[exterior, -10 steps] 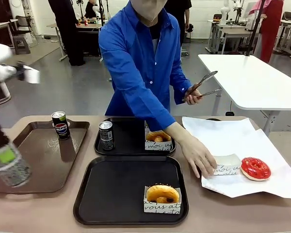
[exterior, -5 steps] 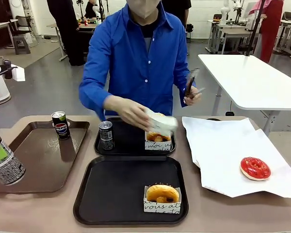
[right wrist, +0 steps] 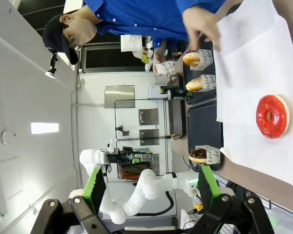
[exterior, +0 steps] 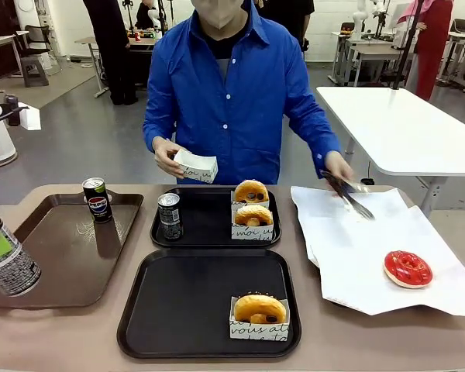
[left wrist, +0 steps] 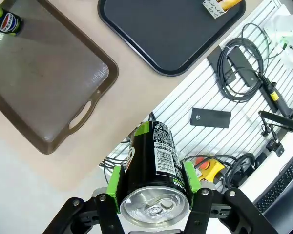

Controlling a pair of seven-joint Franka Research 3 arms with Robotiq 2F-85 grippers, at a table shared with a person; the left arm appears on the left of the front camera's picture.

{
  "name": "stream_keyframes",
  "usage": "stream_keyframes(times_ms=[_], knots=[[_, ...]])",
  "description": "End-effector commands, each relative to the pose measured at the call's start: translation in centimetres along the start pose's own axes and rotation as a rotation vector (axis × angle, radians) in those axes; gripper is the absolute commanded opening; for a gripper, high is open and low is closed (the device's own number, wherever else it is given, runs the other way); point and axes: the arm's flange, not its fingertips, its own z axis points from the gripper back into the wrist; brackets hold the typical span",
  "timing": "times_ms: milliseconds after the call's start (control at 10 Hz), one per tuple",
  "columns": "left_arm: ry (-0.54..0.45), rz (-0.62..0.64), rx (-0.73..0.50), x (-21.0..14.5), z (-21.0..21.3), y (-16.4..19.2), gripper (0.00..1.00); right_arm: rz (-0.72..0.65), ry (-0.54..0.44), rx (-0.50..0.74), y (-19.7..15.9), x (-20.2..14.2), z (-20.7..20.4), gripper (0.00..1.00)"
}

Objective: Set up donuts and drinks on trays.
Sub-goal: Pick up one Pepsi coke from the Handle tray and place it on the Flat Tray without a Pepsi coke.

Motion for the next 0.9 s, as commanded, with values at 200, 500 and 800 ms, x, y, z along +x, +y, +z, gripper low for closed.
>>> stream_keyframes(times_ms=[200, 500, 800], knots=[[-0.002, -0.013, -0.007, -0.2, 0.5, -0.2, 0.59, 0.004, 0.000, 0.015, 0.1, -0.1, 0.0, 1.00], [0.020, -0.061, 0.017, 2.7, -1.2, -1.0, 0.59, 0.004, 0.000, 0.015, 0.1, -0.1, 0.0, 1.00], [0.012, -0.064, 0.046, 6.5, -1.7, -1.5, 0.59, 0.004, 0.000, 0.015, 0.1, -0.1, 0.0, 1.00]])
